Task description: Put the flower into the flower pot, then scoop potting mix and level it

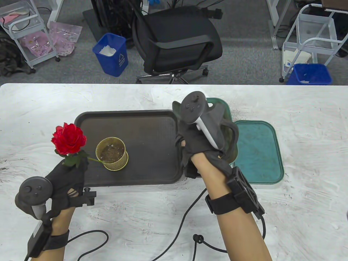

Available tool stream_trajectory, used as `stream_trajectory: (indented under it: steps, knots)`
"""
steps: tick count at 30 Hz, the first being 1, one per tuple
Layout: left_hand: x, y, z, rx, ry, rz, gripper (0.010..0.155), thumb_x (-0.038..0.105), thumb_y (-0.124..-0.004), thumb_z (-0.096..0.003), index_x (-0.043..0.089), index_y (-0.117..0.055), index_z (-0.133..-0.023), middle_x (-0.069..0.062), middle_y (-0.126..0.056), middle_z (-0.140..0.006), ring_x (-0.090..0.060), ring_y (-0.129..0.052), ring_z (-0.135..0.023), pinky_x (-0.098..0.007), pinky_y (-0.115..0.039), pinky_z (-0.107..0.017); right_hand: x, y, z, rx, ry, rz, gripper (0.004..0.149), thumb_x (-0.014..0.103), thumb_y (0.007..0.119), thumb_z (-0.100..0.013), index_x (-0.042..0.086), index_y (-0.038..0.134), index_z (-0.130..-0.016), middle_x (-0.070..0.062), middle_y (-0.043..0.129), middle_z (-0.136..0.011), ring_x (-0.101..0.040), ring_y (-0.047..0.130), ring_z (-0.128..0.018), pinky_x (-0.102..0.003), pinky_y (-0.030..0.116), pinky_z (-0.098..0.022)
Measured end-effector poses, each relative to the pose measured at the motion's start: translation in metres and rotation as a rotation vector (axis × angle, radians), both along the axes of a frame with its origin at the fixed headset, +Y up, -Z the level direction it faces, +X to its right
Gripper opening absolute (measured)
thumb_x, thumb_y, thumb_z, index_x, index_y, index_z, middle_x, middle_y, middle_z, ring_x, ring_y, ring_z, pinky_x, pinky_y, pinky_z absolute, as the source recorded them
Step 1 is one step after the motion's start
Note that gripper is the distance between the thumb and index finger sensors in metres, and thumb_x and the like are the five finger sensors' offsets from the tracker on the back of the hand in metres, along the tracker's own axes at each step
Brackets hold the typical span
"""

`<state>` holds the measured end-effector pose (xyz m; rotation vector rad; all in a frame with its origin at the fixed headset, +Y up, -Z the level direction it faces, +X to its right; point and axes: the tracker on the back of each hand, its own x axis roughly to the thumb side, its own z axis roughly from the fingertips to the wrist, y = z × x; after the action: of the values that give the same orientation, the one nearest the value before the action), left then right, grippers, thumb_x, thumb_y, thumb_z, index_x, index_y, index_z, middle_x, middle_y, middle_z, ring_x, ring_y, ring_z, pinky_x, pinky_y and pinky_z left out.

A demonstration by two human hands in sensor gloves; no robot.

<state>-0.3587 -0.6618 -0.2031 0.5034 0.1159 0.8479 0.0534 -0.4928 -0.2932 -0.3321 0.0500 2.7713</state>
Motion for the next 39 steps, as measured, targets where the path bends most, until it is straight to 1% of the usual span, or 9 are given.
stream_trajectory:
  steps: [6,9,15,19,22,29,31,33,39]
  knots:
    - [0.0,0.0,0.0,0.002,-0.002,-0.008,0.042,0.047,-0.093,-0.0419,0.021,-0.098,-0.075,0.004,-0.107,-0.059,-0.02,-0.116,-0.036,-0.036,-0.096,-0.035,0.03,-0.025,-0.019,-0.114,-0.106,0.021,0.052,0.034,0.082,-0.042,0.003,0.08,-0.083,-0.016,0.102,-0.056,-0.026,0.11,-0.02,-0.035,0.097,-0.006]
    - [-0.001,0.0,-0.001,0.001,0.0,-0.008,0.042,0.047,-0.093,-0.042,0.021,-0.098,-0.075,0.004,-0.107,-0.058,-0.019,-0.116,-0.036,-0.036,-0.096,-0.035,0.04,-0.044,-0.029,-0.235,-0.126,0.052,0.051,0.034,0.082,-0.043,0.003,0.079,-0.084,-0.016,0.102,-0.057,-0.026,0.109,-0.02,-0.035,0.096,-0.007]
    - [-0.001,0.0,-0.001,-0.002,0.002,-0.003,0.042,0.047,-0.093,-0.0419,0.021,-0.098,-0.075,0.004,-0.107,-0.059,-0.019,-0.116,-0.036,-0.036,-0.096,-0.035,0.052,-0.09,-0.047,-0.519,-0.136,0.101,0.051,0.034,0.081,-0.044,0.002,0.08,-0.084,-0.017,0.102,-0.056,-0.025,0.109,-0.018,-0.034,0.095,-0.006]
    - [-0.001,0.0,0.0,-0.002,0.002,-0.003,0.042,0.047,-0.093,-0.042,0.021,-0.098,-0.075,0.004,-0.107,-0.059,-0.019,-0.116,-0.036,-0.036,-0.096,-0.035,0.057,-0.107,-0.051,-0.607,-0.149,0.113,0.05,0.034,0.08,-0.044,0.002,0.081,-0.083,-0.017,0.102,-0.053,-0.024,0.108,-0.016,-0.034,0.094,-0.004]
    - [-0.001,0.0,0.0,-0.002,0.0,-0.002,0.042,0.047,-0.093,-0.0421,0.021,-0.098,-0.075,0.004,-0.107,-0.059,-0.02,-0.116,-0.036,-0.036,-0.096,-0.035,0.061,-0.12,-0.054,-0.671,-0.142,0.077,0.049,0.034,0.079,-0.045,0.002,0.082,-0.082,-0.016,0.103,-0.051,-0.023,0.107,-0.014,-0.033,0.093,-0.002]
    - [-0.001,0.0,0.0,-0.002,0.002,-0.002,0.043,0.047,-0.093,-0.042,0.021,-0.098,-0.075,0.004,-0.107,-0.058,-0.019,-0.116,-0.036,-0.036,-0.096,-0.035,0.067,-0.136,-0.06,-0.69,-0.134,-0.078,0.05,0.034,0.077,-0.045,0.002,0.081,-0.082,-0.015,0.102,-0.051,-0.021,0.105,-0.013,-0.033,0.091,-0.002]
    - [-0.001,0.0,-0.001,-0.003,0.003,0.0,0.043,0.047,-0.093,-0.042,0.021,-0.098,-0.075,0.004,-0.107,-0.059,-0.019,-0.116,-0.036,-0.036,-0.096,-0.035,0.071,-0.141,-0.062,-0.682,-0.123,-0.206,0.05,0.034,0.077,-0.045,0.001,0.081,-0.083,-0.015,0.102,-0.051,-0.021,0.105,-0.013,-0.033,0.092,-0.002]
    - [-0.001,0.0,-0.001,-0.005,0.004,0.002,0.042,0.047,-0.093,-0.042,0.021,-0.098,-0.075,0.004,-0.107,-0.059,-0.02,-0.115,-0.036,-0.036,-0.096,-0.035,0.074,-0.146,-0.064,-0.67,-0.124,-0.277,0.05,0.034,0.076,-0.046,0.002,0.08,-0.083,-0.014,0.102,-0.052,-0.021,0.105,-0.014,-0.032,0.092,-0.003]
    - [-0.001,0.0,0.0,-0.004,0.005,0.0,0.043,0.047,-0.093,-0.0419,0.021,-0.098,-0.075,0.004,-0.107,-0.058,-0.019,-0.116,-0.036,-0.036,-0.096,-0.035,0.077,-0.161,-0.067,-0.648,-0.132,-0.43,0.051,0.034,0.076,-0.045,0.001,0.078,-0.084,-0.015,0.101,-0.054,-0.022,0.106,-0.016,-0.033,0.093,-0.005]
